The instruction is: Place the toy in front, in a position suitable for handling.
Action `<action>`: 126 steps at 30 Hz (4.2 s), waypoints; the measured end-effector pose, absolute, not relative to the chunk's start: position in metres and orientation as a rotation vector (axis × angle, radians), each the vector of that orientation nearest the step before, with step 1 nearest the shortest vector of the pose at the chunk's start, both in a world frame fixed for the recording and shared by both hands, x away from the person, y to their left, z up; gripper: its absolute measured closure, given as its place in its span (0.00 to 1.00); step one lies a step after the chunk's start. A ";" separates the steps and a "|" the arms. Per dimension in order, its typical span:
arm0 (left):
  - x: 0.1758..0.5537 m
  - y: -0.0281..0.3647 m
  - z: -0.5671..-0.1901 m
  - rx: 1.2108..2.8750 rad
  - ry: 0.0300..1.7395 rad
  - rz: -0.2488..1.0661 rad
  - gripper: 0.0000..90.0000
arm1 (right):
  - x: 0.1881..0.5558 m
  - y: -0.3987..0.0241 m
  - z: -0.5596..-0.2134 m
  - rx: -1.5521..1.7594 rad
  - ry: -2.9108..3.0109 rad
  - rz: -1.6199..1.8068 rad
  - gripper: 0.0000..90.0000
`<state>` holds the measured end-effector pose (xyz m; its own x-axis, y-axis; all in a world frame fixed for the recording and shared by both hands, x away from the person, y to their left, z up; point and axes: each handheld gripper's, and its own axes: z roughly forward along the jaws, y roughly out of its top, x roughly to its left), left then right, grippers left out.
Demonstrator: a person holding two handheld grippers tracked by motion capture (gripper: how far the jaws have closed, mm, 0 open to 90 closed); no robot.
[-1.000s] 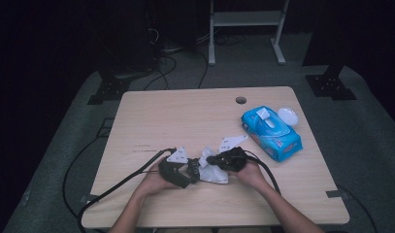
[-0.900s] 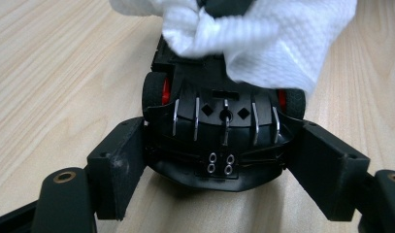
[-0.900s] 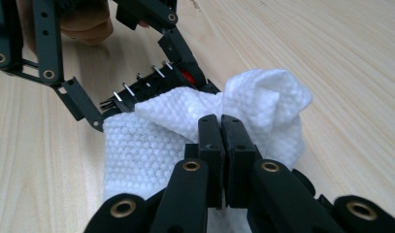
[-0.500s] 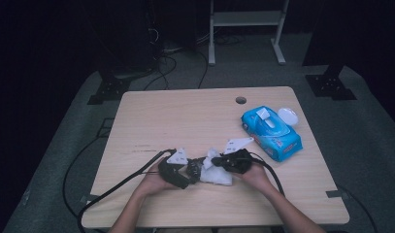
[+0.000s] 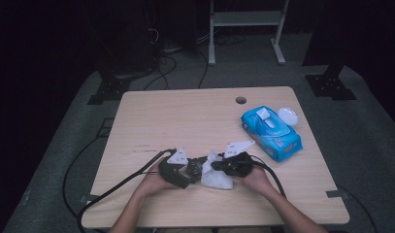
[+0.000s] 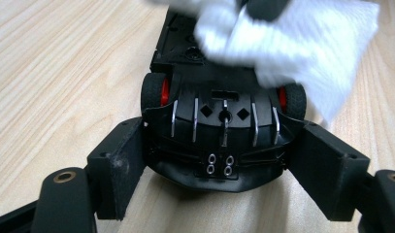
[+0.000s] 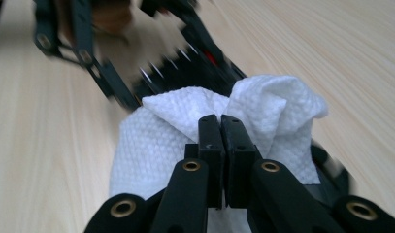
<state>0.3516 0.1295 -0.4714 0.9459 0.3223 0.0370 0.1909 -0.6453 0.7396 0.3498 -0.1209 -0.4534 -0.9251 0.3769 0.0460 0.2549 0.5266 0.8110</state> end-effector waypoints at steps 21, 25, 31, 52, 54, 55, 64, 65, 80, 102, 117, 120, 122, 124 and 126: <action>0.352 0.131 -0.471 2.306 0.352 0.222 0.26 | 0.380 -0.141 -0.458 0.707 2.517 1.276 0.97; 0.354 0.132 -0.471 2.299 0.357 0.210 0.26 | 0.372 -0.162 -0.463 0.747 2.521 1.278 0.97; 0.353 0.132 -0.471 2.300 0.354 0.215 0.26 | 0.354 -0.173 -0.465 0.735 2.545 1.289 0.97; 0.352 0.131 -0.471 2.310 0.333 0.235 0.26 | 0.377 -0.110 -0.452 0.630 2.559 1.300 0.97; 0.352 0.131 -0.471 2.310 0.333 0.233 0.26 | 0.380 -0.120 -0.453 0.657 2.548 1.281 0.97; 0.352 0.131 -0.471 2.311 0.333 0.232 0.26 | 0.381 -0.127 -0.455 0.685 2.539 1.277 0.97; 0.353 0.132 -0.471 2.312 0.333 0.227 0.26 | 0.373 -0.159 -0.461 0.755 2.526 1.268 0.97; 0.353 0.132 -0.471 2.312 0.333 0.227 0.26 | 0.371 -0.159 -0.461 0.747 2.530 1.269 0.97; 0.358 0.136 -0.466 2.237 0.407 0.136 0.23 | 0.356 -0.153 -0.462 0.651 2.594 1.327 0.97; 0.357 0.136 -0.468 2.275 0.336 0.211 0.28 | 0.377 -0.153 -0.457 0.725 2.569 1.301 0.97; 0.357 0.136 -0.467 2.275 0.335 0.228 0.28 | 0.365 -0.163 -0.459 0.715 2.574 1.297 0.97; 0.356 0.136 -0.467 2.280 0.329 0.236 0.28 | 0.356 -0.168 -0.460 0.697 2.597 1.292 0.97; 0.356 0.135 -0.467 2.283 0.328 0.232 0.28 | 0.353 -0.168 -0.458 0.682 2.604 1.279 0.97; 0.356 0.135 -0.468 2.289 0.326 0.238 0.28 | 0.356 -0.166 -0.457 0.681 2.598 1.277 0.98; 0.357 0.134 -0.469 2.295 0.323 0.237 0.28 | 0.362 -0.162 -0.455 0.691 2.584 1.280 0.98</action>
